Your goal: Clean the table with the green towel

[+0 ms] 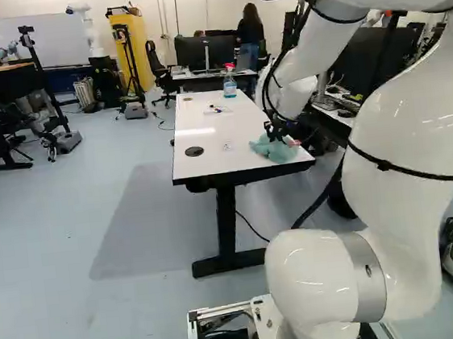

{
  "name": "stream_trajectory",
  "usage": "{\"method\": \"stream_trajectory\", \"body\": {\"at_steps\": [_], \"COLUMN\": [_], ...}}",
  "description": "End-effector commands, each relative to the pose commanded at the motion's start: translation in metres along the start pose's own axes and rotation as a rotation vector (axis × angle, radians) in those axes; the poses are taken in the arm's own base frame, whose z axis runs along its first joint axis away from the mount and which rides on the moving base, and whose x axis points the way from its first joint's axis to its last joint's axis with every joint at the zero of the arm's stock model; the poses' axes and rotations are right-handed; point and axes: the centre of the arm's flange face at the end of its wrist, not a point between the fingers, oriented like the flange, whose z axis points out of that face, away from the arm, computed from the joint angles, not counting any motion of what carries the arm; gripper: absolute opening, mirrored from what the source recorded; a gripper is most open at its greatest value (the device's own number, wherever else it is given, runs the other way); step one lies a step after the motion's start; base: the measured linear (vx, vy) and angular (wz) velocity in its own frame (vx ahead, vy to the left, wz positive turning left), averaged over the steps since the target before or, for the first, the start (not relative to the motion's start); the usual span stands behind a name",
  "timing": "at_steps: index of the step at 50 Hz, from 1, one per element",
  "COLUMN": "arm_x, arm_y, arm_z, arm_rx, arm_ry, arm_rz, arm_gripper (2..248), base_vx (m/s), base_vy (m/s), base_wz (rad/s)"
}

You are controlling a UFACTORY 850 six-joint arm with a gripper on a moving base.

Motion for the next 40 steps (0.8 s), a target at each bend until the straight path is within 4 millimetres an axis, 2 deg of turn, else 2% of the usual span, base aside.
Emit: {"method": "stream_trajectory", "body": {"at_steps": [15, 40], "arm_x": [0.003, 0.049], "arm_y": [-0.001, -0.023], "arm_z": [0.001, 0.024], "arm_rx": [0.001, 0.033], "arm_ry": [0.026, 0.177], "arm_rz": [-0.001, -0.036], "arm_gripper": [30, 30], "base_vx": [0.0, 0.0], "base_vy": [0.0, 0.0], "base_wz": [0.0, 0.0]}}
